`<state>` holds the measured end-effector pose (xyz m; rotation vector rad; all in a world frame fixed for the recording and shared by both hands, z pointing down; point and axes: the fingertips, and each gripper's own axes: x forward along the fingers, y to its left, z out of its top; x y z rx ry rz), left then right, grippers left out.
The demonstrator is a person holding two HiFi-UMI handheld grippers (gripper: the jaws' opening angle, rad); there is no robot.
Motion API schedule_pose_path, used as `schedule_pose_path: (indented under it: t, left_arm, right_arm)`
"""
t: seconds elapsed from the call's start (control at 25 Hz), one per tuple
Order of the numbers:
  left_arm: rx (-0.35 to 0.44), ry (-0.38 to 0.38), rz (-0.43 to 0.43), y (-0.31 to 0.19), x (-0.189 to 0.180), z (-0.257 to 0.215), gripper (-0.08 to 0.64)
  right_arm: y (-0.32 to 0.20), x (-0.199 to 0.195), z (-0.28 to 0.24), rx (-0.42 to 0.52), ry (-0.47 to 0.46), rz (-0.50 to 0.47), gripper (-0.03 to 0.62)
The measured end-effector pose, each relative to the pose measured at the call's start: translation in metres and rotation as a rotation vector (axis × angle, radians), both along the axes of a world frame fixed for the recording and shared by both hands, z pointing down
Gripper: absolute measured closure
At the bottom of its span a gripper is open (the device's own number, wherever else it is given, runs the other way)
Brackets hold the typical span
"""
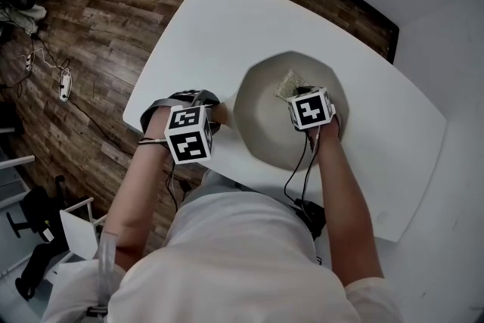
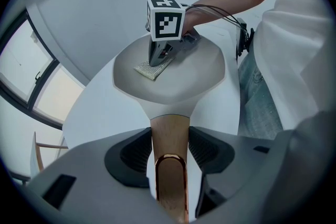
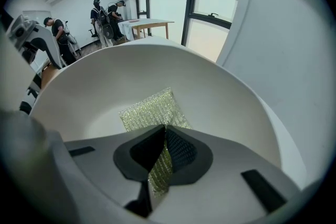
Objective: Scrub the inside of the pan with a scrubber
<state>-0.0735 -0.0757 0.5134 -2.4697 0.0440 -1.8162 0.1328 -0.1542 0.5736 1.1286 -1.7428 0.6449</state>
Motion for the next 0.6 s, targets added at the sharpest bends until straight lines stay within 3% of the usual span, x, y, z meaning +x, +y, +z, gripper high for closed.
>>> schedule_pose_path:
  t: [0.6]
  left_arm:
    - [0.008, -0.002, -0.011, 0.000, 0.001, 0.001, 0.341]
  right_arm:
    - [0.031, 0.025, 0.004, -0.131, 0.073, 0.009, 0.565]
